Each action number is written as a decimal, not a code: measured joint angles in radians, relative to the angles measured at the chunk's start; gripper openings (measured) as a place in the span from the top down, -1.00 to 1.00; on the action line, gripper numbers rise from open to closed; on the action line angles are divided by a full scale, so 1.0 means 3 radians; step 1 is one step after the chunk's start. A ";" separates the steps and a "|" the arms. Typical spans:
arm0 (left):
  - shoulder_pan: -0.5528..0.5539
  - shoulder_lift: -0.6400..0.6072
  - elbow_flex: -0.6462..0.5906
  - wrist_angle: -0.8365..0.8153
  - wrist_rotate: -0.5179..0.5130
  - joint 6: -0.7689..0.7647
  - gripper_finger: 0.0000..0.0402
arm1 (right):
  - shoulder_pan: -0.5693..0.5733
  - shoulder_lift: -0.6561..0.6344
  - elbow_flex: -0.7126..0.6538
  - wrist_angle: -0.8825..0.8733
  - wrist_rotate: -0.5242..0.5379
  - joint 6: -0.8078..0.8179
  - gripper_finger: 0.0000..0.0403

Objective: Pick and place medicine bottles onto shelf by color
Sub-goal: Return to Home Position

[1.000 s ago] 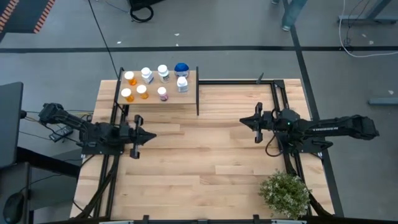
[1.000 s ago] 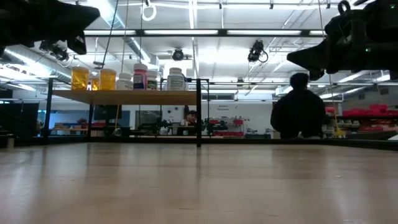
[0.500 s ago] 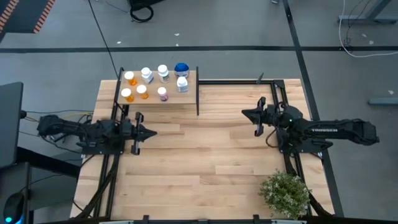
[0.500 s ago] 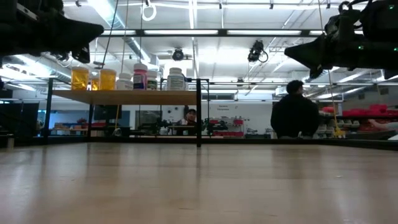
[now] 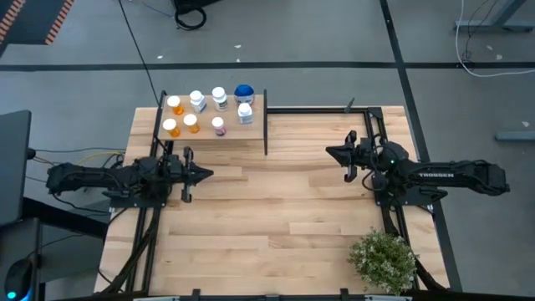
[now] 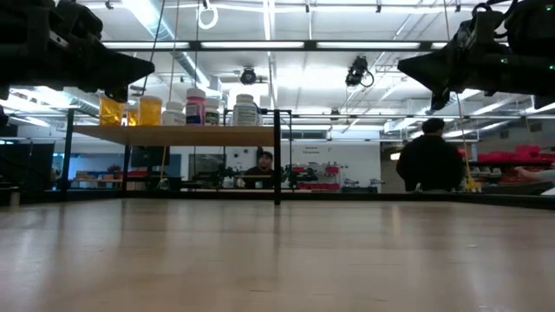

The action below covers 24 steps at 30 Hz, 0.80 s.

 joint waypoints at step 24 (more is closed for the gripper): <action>0.0000 0.0000 -0.0001 0.0014 -0.0001 0.0022 0.85 | 0.0000 0.0000 0.0001 0.0104 0.0000 -0.0004 0.88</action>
